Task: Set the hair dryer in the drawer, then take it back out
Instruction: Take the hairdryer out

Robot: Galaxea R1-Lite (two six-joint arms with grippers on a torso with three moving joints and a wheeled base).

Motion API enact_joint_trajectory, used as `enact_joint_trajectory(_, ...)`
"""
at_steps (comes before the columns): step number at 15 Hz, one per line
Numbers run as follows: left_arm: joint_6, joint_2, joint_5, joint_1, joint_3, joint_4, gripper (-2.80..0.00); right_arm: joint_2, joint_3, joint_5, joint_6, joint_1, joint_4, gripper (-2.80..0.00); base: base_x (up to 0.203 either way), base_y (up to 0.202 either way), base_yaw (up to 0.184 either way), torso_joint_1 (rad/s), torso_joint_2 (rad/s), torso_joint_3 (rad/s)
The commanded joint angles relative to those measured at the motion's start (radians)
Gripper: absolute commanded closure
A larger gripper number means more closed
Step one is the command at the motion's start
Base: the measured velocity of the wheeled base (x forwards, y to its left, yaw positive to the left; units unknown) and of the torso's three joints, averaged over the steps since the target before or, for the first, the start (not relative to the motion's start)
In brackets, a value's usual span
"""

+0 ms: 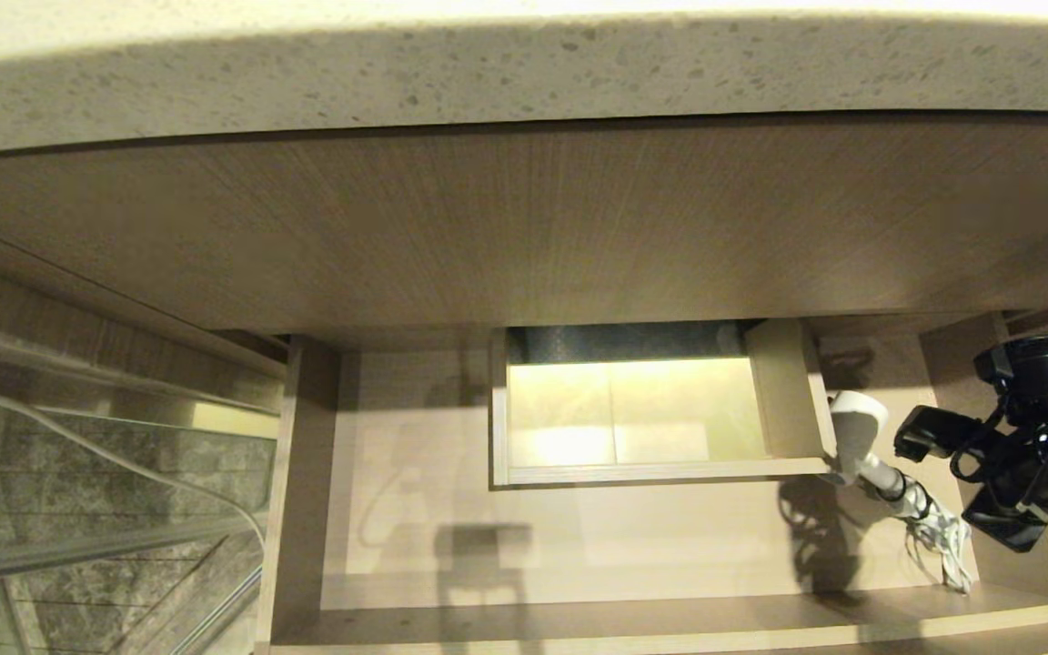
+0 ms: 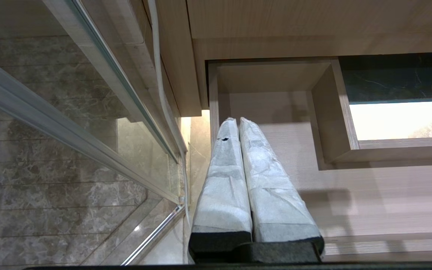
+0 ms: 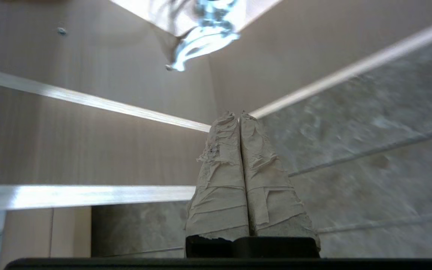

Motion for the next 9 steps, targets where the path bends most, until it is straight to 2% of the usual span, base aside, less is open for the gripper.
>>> enact_joint_trajectory(1, -0.001, 0.0, 0.0, 0.0, 0.04, -0.002, 0.0, 0.072, -0.005, 0.003, -0.003, 0.0, -0.004, 0.0, 0.0, 0.0, 0.0, 0.0, 0.0, 0.0)
enact_joint_trajectory(2, -0.001, 0.0, 0.0, 0.0, 0.04, -0.002, 0.0, 0.089, -0.007, 0.017, -0.008, 0.001, -0.011, -2.8, 0.0, 0.0, 0.0, 0.0, 0.0, 0.0)
enact_joint_trajectory(9, -0.001, 0.0, 0.0, 0.0, 0.04, -0.002, 0.0, 0.242, -0.143, 0.076, 0.001, 0.029, -0.061, -2.8, 0.0, 0.0, 0.0, 0.0, 0.0, 0.0)
